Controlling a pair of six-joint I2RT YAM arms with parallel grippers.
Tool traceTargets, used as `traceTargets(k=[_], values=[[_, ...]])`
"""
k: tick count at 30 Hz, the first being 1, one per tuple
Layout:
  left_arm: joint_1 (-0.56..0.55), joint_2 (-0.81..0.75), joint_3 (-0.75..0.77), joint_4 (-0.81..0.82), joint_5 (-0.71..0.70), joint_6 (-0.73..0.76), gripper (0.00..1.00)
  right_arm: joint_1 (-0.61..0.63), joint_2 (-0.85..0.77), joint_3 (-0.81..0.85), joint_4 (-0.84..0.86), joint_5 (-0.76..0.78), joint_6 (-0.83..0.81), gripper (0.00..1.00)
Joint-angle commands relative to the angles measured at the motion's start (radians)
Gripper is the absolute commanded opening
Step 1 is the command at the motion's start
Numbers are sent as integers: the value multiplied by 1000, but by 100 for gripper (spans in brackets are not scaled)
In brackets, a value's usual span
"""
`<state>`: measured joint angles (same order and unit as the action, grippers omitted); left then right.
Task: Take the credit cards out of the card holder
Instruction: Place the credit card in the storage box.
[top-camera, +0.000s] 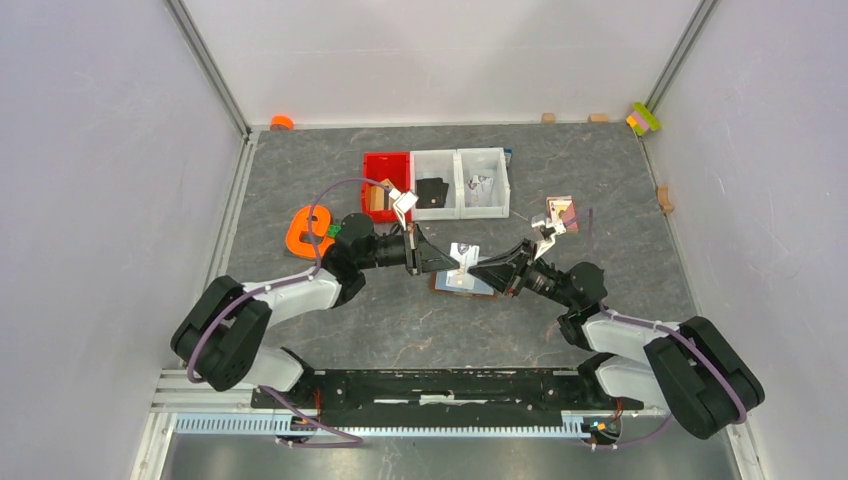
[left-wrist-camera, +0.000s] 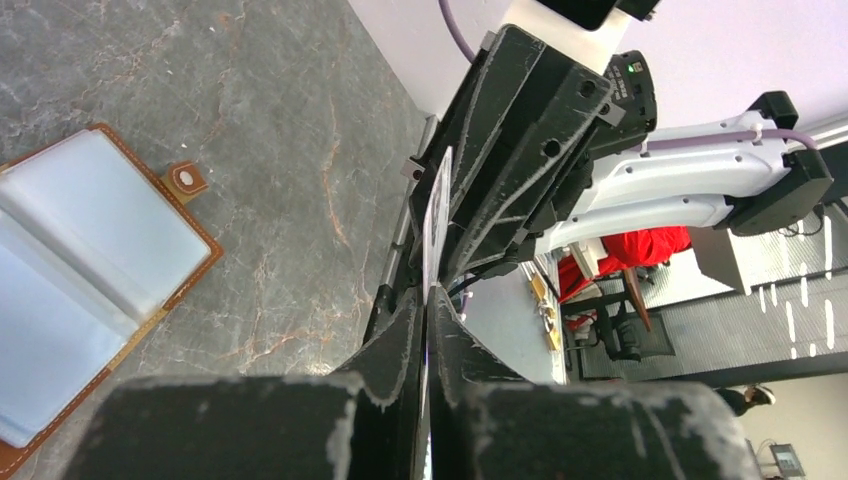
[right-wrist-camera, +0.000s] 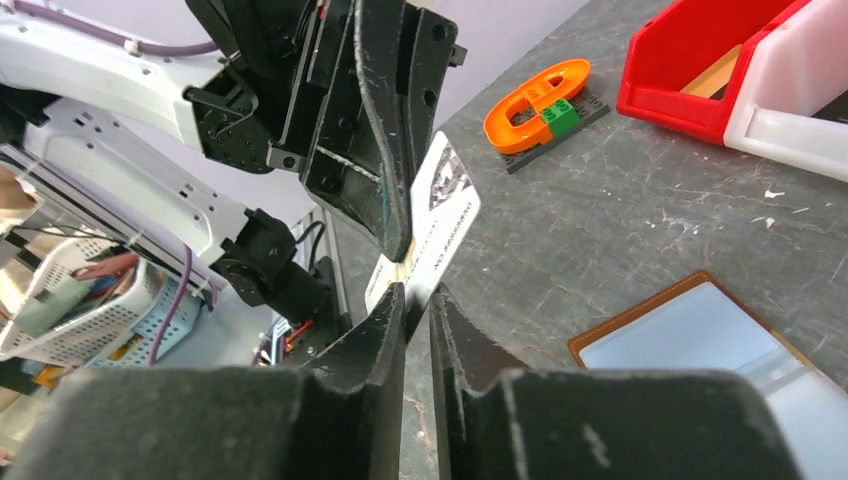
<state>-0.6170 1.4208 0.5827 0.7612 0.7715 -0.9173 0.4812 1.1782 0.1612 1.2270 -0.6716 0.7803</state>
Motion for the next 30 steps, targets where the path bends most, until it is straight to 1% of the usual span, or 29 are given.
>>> traceTargets(k=[1, 2, 4, 5, 7, 10, 13, 14, 17, 19, 21, 25, 28, 30], values=[[-10, -29, 32, -13, -15, 63, 10, 5, 13, -4, 167, -34, 63, 12], [-11, -36, 30, -18, -22, 69, 16, 5, 16, -2, 171, -36, 66, 7], [-11, -52, 27, -43, -43, 88, 24, 4, 21, -3, 177, -34, 69, 1], [-10, -65, 26, -67, -56, 102, 28, 5, 23, -3, 168, -30, 66, 0], [-10, -94, 22, -109, -91, 130, 32, 3, 23, 3, 126, -17, 47, 0], [-10, -144, 19, -192, -163, 173, 46, 0, 22, 19, 34, 6, 9, 0], [-10, -209, 19, -326, -292, 233, 59, -8, 13, 45, -119, 58, -50, 0], [-10, -233, 22, -390, -347, 251, 61, -10, 7, 59, -203, 88, -80, 0], [-10, -304, 36, -555, -541, 291, 64, -16, -16, 133, -460, 213, -201, 0], [-11, -338, 40, -596, -594, 306, 64, -15, -18, 184, -586, 327, -248, 0], [-11, -362, 33, -602, -610, 305, 64, -16, 2, 234, -662, 417, -267, 0], [-10, -384, 30, -609, -620, 299, 64, -21, 100, 367, -765, 511, -311, 0], [-11, -395, 39, -629, -626, 300, 64, -36, 189, 523, -875, 591, -364, 0], [-10, -407, 42, -637, -628, 303, 64, -49, 260, 625, -928, 614, -384, 0]])
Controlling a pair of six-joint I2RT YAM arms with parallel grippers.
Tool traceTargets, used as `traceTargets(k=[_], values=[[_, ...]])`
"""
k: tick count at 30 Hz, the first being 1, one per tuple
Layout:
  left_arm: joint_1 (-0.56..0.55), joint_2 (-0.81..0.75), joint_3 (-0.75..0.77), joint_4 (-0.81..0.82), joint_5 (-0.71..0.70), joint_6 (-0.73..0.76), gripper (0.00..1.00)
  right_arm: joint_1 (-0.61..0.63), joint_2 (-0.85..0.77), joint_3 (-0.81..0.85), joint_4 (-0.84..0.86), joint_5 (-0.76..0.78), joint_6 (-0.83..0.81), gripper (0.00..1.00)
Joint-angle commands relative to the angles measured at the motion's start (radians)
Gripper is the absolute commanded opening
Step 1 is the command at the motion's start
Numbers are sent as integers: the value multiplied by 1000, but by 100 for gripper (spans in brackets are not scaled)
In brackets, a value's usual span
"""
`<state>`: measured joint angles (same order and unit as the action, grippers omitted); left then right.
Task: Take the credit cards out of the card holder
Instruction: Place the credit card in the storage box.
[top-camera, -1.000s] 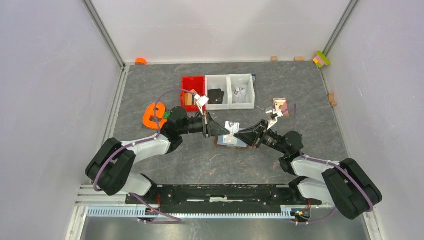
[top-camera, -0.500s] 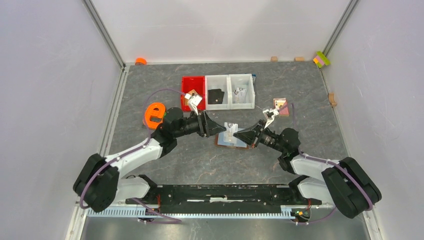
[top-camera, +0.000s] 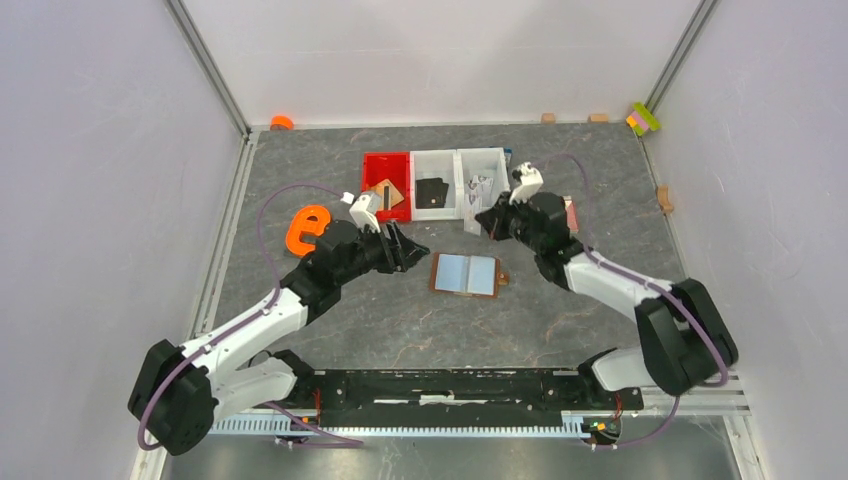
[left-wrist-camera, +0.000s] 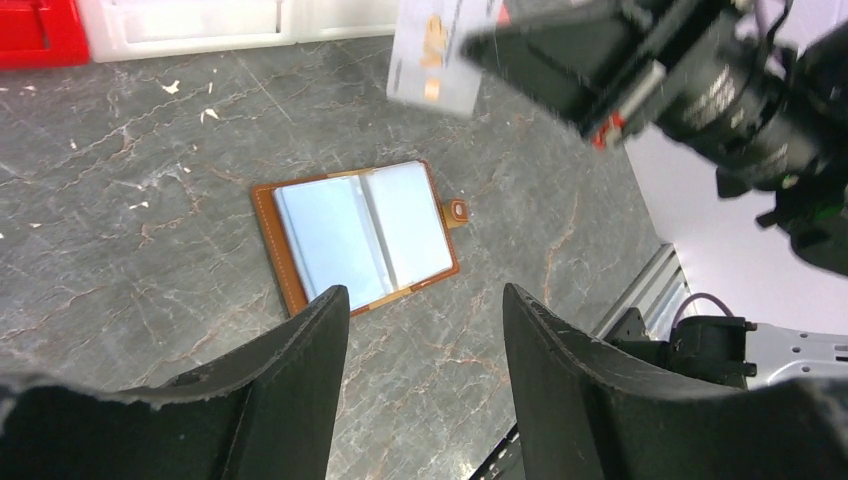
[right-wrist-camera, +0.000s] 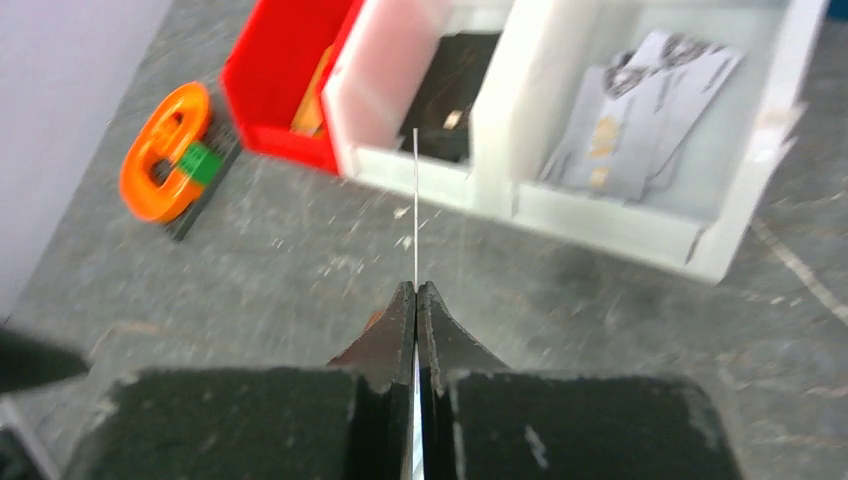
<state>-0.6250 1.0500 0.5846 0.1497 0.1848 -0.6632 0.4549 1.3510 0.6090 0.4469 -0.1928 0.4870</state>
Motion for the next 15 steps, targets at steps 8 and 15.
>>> traceTargets(k=[8, 15], values=[[-3, -63, 45, -45, -53, 44, 63, -67, 294, 437, -245, 156, -103, 0], [2, -51, 44, -41, -48, 32, 65, -82, 435, 552, -285, 146, -111, 0]])
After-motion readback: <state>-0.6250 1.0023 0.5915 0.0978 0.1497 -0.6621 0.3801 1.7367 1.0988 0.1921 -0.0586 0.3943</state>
